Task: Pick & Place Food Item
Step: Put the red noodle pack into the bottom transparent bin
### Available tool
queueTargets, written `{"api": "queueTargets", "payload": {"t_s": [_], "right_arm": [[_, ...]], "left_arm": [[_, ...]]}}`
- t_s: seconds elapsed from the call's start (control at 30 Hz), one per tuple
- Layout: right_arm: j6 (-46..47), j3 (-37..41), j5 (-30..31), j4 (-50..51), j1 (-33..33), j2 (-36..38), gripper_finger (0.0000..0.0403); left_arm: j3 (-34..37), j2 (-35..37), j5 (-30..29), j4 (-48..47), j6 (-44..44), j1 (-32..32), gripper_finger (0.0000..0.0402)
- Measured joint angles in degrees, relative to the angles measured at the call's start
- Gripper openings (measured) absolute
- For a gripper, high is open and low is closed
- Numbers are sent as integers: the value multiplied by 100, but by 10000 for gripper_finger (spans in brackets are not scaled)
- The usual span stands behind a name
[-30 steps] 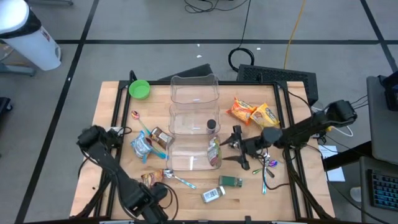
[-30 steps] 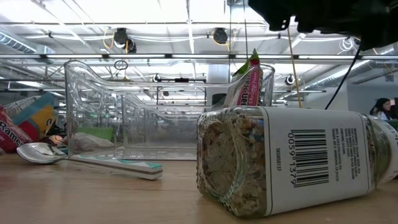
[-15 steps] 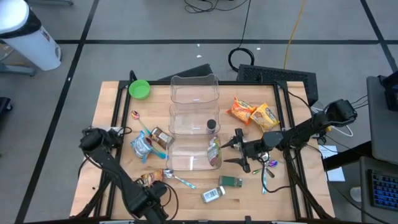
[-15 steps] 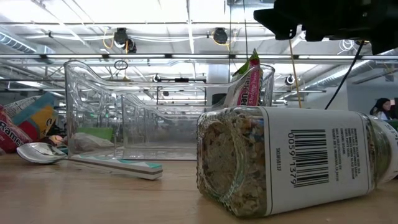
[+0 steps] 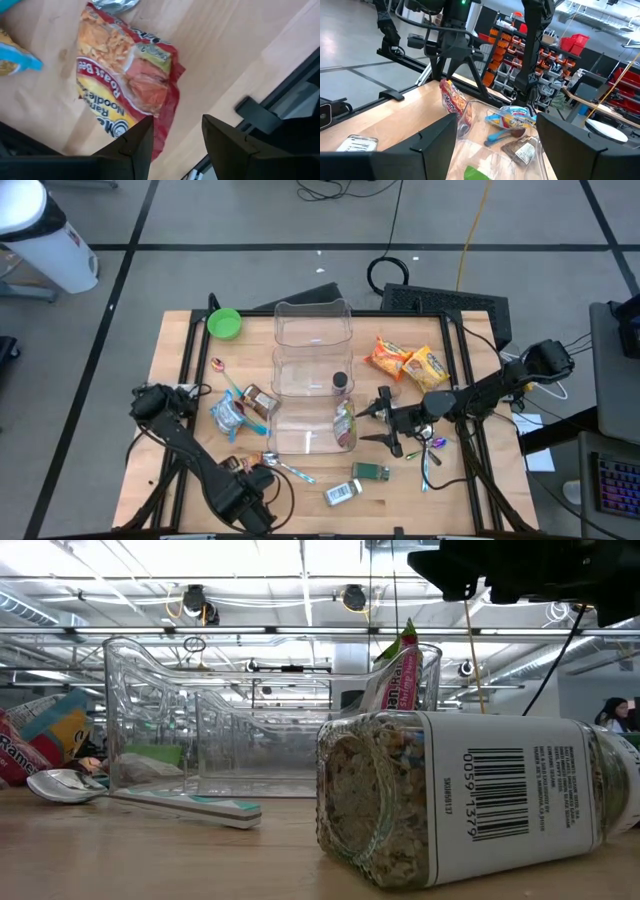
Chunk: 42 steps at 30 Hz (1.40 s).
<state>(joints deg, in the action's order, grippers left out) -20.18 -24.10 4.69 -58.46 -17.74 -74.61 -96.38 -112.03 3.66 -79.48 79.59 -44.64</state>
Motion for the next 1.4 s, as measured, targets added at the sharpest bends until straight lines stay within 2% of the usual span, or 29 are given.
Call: {"api": "queueTargets", "payload": {"t_s": [0.47,1.0,1.17,1.4], "right_arm": [[-2,0,0,43,0,0,263],[-2,0,0,48,0,0,263],[-2,0,0,49,0,0,263],[-2,0,0,48,0,0,263]], "left_arm": [[309,0,-174,29,29,-11,175],[531,0,60,3,157,-11,171],[531,0,59,-192,260,-11,127],[531,0,35,-279,41,-7,16]]}}
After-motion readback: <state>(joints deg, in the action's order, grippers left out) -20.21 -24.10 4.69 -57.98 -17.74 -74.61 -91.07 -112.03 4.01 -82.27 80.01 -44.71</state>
